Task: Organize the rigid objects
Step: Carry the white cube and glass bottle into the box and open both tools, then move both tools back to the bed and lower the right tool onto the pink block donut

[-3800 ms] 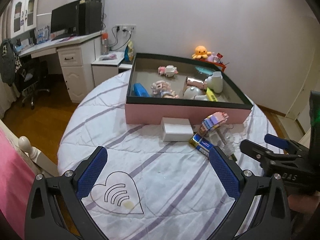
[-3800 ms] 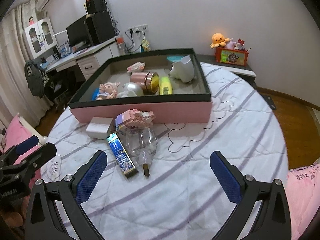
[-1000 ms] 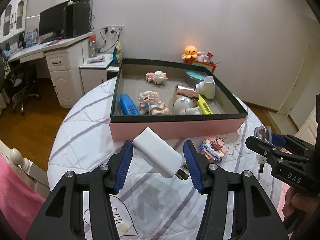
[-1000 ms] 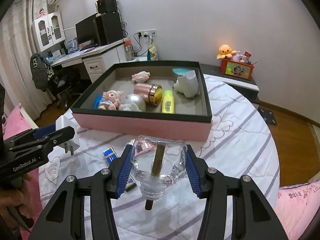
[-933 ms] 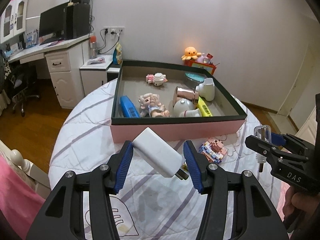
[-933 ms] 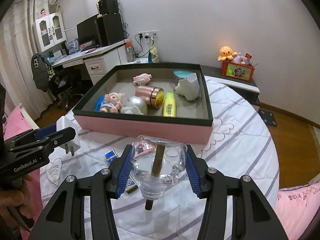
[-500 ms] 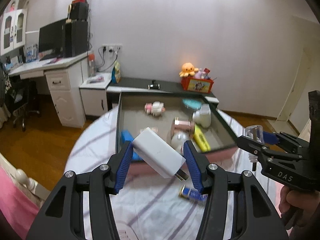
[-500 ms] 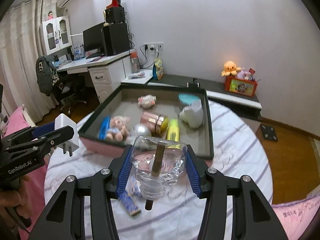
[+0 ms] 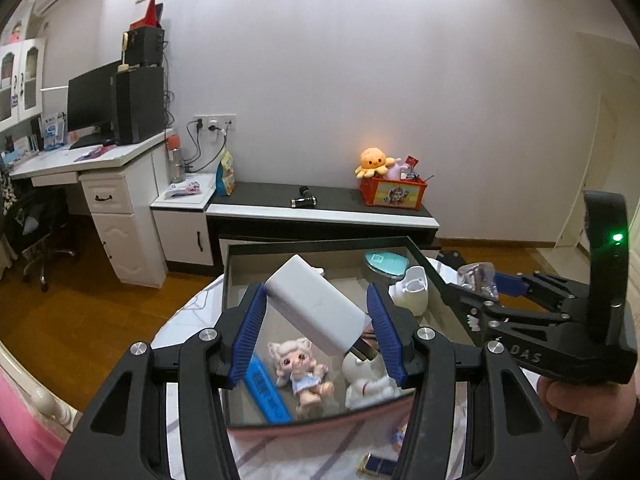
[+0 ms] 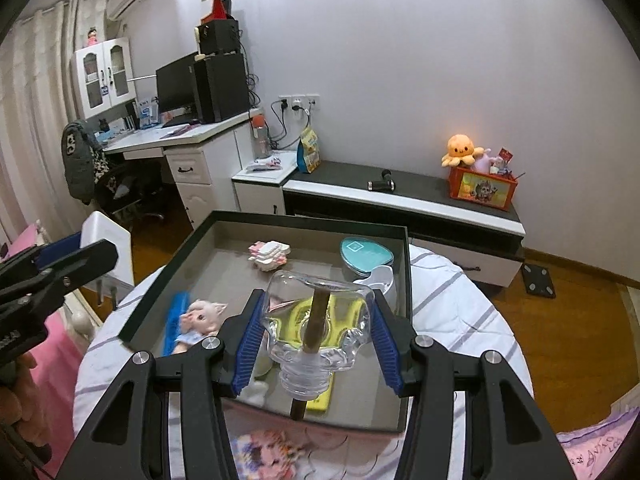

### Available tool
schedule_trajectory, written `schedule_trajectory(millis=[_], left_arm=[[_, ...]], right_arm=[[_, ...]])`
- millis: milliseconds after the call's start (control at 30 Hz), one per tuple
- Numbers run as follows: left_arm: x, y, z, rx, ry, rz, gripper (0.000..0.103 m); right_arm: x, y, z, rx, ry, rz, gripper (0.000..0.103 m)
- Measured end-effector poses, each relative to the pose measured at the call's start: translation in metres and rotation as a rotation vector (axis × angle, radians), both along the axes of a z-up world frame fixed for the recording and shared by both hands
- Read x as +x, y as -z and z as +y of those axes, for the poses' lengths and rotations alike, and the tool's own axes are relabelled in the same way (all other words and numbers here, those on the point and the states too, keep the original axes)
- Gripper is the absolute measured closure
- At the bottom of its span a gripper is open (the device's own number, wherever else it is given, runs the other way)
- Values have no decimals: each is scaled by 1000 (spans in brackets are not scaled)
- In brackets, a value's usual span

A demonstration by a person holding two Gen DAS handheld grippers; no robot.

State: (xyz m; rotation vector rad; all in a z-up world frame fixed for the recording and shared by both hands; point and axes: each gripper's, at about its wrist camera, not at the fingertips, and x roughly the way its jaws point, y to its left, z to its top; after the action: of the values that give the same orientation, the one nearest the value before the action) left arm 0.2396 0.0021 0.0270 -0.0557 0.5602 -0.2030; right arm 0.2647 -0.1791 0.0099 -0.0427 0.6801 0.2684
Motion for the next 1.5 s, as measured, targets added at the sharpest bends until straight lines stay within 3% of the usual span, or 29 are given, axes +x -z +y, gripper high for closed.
schedule_trajectory(millis=[333,400,433,467,500,700,1500], left_arm=[[41,24,-7,2,-5,69,49],[41,29,-8,7,-16,77,48],[41,30,-7,10,-19,79,46],[41,31,-7,14,-26,77,37],[39,30,-6,20,-41,68,25],[22,21,-1,25,-60,29,0],[-73,22,11,-16,-63,45,0]], right_arm=[[30,26,-3,16,26,66,51],[33,30,-4,23,28,77,45],[33,32,-4,28,32,80,29],[32,33,-5,37,36,78,17],[32,32,-6,45,38,77,17],[25,29,-10,44,80,76,11],[-73,1,-19,62,129,16,10]])
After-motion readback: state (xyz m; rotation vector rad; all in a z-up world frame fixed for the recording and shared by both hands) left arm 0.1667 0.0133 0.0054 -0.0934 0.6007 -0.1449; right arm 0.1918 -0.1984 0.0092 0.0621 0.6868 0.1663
